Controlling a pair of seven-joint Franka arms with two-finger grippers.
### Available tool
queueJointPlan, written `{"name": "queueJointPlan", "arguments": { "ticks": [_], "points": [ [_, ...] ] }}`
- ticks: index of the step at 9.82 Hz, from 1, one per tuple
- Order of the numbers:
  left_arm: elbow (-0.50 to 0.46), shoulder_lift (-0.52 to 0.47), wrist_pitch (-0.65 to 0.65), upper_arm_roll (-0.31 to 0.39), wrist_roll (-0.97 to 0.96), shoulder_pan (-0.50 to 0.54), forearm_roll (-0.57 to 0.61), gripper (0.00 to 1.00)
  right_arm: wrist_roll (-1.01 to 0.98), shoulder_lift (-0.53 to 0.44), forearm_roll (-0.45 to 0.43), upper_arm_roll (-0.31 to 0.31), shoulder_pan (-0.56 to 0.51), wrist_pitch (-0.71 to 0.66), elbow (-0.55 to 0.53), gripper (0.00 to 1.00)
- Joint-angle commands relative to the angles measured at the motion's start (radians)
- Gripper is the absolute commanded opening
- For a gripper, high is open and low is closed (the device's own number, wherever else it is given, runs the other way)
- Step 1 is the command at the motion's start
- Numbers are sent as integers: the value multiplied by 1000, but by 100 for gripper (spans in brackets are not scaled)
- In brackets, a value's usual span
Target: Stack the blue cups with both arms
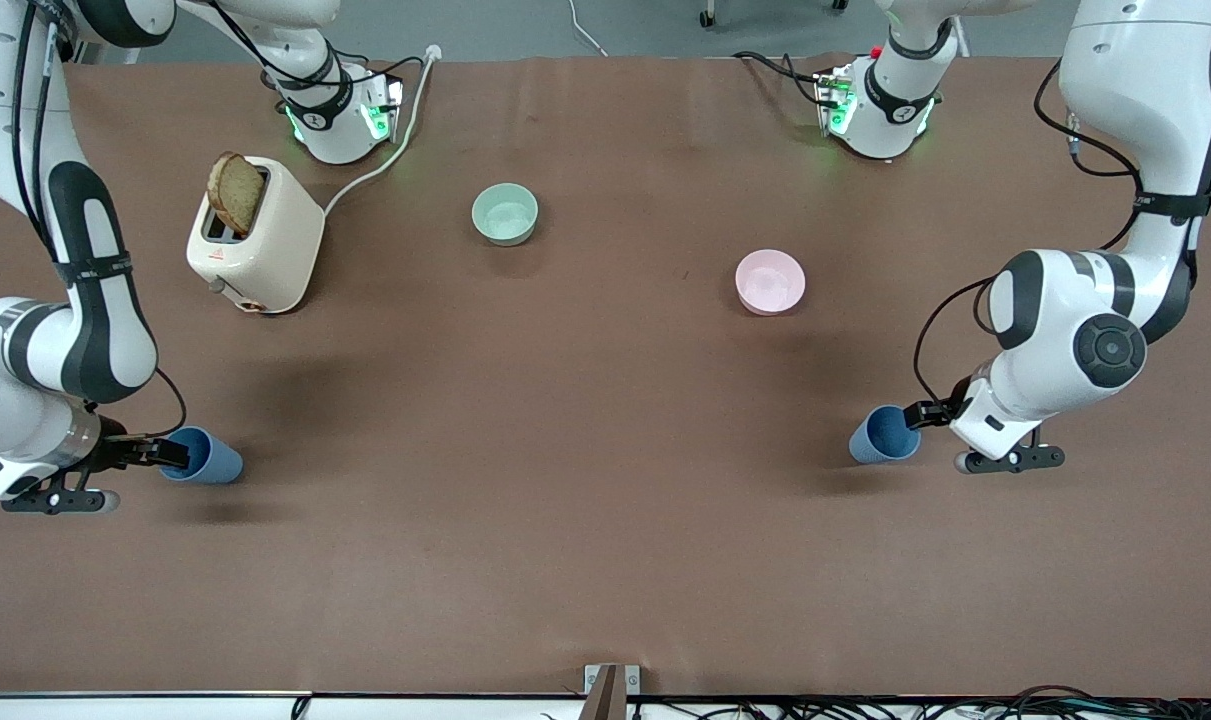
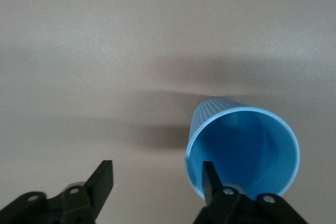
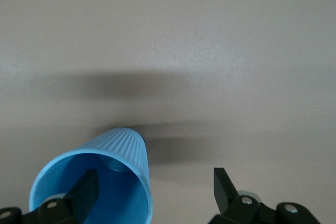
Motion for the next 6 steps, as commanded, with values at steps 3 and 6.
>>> {"name": "queueJointPlan", "arguments": {
  "ticks": [3, 6],
  "points": [
    [1, 56, 23, -3, -20, -7, 4, 35, -6, 1, 37, 16, -9, 11, -23, 1],
    [1, 56, 20, -24, -33, -1, 3, 5, -12, -5, 73, 14, -6, 0, -8, 0]
  ]
}}
